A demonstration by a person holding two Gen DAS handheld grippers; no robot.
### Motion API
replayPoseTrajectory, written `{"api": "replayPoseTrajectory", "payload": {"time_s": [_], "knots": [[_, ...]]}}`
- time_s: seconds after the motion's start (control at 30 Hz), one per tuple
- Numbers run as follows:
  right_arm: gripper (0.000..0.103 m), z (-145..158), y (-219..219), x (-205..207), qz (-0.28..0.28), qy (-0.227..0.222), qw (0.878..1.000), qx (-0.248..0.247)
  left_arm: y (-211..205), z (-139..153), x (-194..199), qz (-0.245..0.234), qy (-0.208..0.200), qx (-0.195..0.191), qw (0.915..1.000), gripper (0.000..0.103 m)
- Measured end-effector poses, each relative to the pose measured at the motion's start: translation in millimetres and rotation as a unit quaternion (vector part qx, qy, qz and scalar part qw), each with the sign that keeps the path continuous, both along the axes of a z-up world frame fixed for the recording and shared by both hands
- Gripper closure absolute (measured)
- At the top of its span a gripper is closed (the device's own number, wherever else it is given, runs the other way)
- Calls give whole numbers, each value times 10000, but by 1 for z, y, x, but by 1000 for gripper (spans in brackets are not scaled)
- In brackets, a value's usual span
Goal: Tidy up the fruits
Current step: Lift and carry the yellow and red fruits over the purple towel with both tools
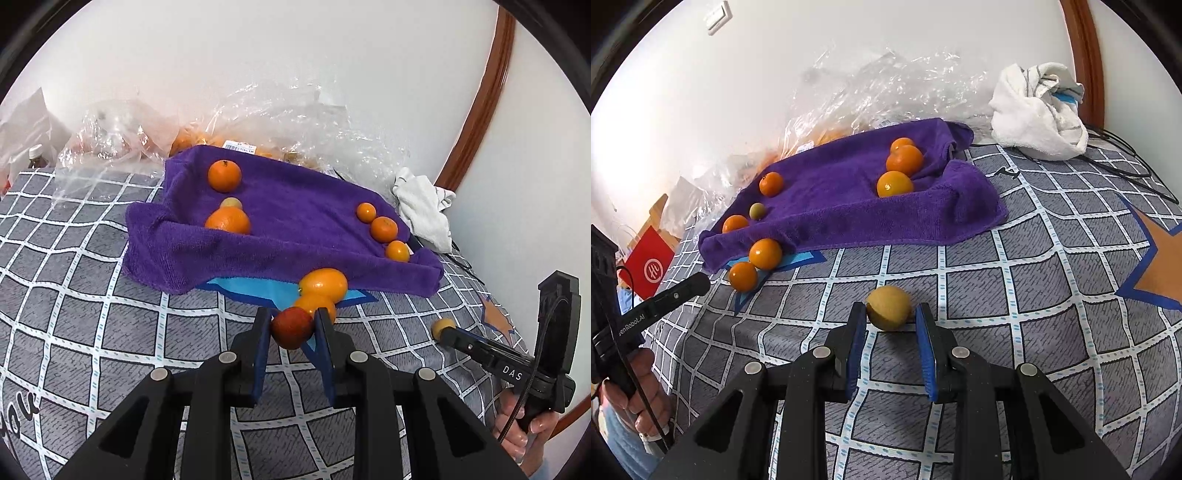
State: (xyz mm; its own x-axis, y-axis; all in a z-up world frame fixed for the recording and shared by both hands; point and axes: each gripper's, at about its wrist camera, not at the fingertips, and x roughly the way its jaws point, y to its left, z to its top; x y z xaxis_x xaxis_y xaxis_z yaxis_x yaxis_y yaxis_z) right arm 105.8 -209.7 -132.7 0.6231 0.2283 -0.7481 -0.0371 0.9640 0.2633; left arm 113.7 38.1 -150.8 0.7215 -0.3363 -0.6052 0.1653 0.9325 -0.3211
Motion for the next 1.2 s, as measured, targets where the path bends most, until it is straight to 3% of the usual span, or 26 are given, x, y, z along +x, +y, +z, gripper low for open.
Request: {"api": "replayPoseTrajectory", "payload": {"time_s": [0.37,0.77,1.2], "knots": [[75,1,4,-2,124,-10,9999,-21,27,0,3,347,61,-475,9983,80],[76,2,-3,-5,38,-102,9997,214,33,3,1,431,2,-567,9975,80],[75,1,2,-2,96,-31,9999,70,39,6,0,455,-45,-665,9967,80]]}}
